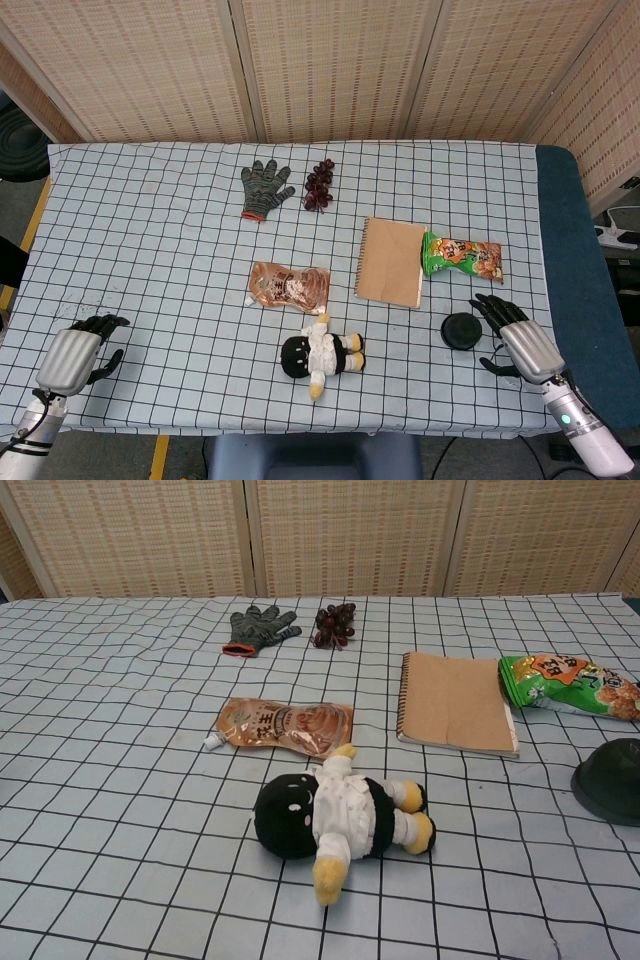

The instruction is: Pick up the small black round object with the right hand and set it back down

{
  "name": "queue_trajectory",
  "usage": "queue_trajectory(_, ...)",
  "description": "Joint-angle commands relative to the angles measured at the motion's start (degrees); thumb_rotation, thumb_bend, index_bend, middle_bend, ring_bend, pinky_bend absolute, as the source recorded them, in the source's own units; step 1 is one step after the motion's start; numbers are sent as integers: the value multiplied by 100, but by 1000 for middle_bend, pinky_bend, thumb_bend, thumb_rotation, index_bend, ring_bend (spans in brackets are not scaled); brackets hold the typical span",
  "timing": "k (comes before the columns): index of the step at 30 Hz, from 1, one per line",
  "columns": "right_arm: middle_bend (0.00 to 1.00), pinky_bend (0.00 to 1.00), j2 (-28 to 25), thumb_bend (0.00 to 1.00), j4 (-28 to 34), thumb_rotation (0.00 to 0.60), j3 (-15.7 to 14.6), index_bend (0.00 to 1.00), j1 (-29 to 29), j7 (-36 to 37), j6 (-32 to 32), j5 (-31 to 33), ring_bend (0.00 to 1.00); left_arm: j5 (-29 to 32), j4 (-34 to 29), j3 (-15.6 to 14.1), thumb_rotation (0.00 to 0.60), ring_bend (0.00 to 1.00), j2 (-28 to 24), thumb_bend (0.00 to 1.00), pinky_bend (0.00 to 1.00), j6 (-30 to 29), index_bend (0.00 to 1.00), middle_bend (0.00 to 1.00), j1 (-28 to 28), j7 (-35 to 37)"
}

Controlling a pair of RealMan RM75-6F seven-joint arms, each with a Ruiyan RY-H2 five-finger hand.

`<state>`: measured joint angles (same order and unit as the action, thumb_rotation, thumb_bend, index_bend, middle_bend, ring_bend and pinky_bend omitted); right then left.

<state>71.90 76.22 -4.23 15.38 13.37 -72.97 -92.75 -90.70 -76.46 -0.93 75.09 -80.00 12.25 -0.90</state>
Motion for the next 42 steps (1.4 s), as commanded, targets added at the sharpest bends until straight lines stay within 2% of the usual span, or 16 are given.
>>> queue_trajectory(1, 10, 106, -22, 149, 5, 600, 9, 29, -5, -10, 6, 19, 0, 12, -20, -11, 600, 321, 7, 389, 490, 34, 292, 322, 4, -57)
queue_trajectory(6, 10, 106, -72, 149, 61, 600, 12, 29, 10, -86, 167, 127, 0, -24, -97, -24, 600, 321, -15, 389, 491, -7, 292, 322, -7, -101)
queue_trajectory(12, 10, 106, 14, 149, 90, 600, 110, 29, 51, -498, 585, 553, 0, -53, -37, -74, 600, 321, -18, 391, 491, 14, 292, 322, -17, -39)
queue_trajectory(18, 9, 106, 134, 135, -58, 600, 101, 29, 129, -508, 857, 625, 0, -59, -145, -37, 600, 321, -73, 390, 490, -154, 291, 323, -82, -114)
queue_trajectory(23, 11, 106, 301, 130, -271, 600, 142, 28, 220, -435, 1079, 705, 0, 76, -122, 1, 600, 321, -74, 390, 490, -41, 291, 323, -72, -49)
queue_trajectory(31, 18, 106, 583, 125, -404, 600, 228, 28, 398, -801, 1385, 831, 0, 3, -157, -5, 600, 321, -73, 390, 490, -85, 291, 323, -64, -101)
queue_trajectory(36, 52, 106, 728, 124, -469, 600, 291, 39, 479, -914, 1477, 895, 0, 16, -146, 5, 600, 321, -85, 389, 490, -93, 291, 323, -69, -35)
queue_trajectory(42, 93, 106, 880, 124, -634, 600, 315, 56, 508, -696, 1430, 843, 0, -8, -136, 10, 600, 321, -93, 391, 491, -134, 291, 323, -77, 9)
